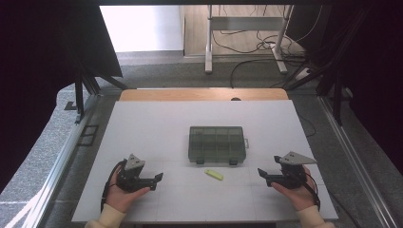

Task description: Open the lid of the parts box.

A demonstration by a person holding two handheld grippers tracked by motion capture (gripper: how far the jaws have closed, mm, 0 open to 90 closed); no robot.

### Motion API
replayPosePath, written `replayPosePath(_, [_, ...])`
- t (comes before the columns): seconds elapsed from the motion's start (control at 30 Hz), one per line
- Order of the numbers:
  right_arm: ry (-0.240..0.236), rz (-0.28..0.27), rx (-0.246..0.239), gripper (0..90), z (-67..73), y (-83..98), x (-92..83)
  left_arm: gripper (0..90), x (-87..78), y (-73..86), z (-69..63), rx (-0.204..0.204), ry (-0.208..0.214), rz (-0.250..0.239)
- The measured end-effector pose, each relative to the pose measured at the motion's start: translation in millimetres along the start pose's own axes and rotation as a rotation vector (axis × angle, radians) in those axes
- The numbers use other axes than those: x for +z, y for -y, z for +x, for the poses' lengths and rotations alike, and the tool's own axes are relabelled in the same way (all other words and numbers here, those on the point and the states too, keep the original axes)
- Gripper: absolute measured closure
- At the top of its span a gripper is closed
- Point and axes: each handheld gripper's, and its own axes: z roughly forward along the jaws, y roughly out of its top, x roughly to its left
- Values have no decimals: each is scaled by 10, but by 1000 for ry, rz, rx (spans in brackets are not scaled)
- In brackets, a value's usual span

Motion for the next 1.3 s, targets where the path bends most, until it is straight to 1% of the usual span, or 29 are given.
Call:
replayPosePath(0.13, [-5,10,-3,179,-17,16,12,138,38,-12,-23,9,10,5])
replayPosePath(0.23, [-3,5,-3,180,-17,16,7,137,50,-12,-29,12,10,9])
replayPosePath(0.33, [10,14,-9,182,-10,23,12,138,54,-8,-16,13,8,12])
replayPosePath(0.57, [17,17,-8,186,-2,24,11,145,36,2,10,12,11,8])
replayPosePath(0.7, [25,15,7,188,-10,20,5,152,36,-3,-3,15,15,6])
replayPosePath(0.83, [29,16,10,189,-9,13,11,163,50,-21,-15,19,21,9])
replayPosePath(0.97, [30,20,9,189,-7,12,25,175,67,-58,-37,27,24,11])
replayPosePath(1.03, [33,21,11,190,-10,11,24,193,86,-86,-61,41,33,10])
replayPosePath(1.13, [34,21,15,190,-16,15,22,210,103,-105,-77,45,36,14])
replayPosePath(1.2, [34,22,18,191,-21,17,22,216,128,-133,-102,54,38,14])
replayPosePath(1.27, [35,22,18,192,-23,17,23,252,151,-162,-127,65,43,14])
replayPosePath(1.3, [35,22,18,192,-23,17,23,252,166,-178,-140,73,46,15])
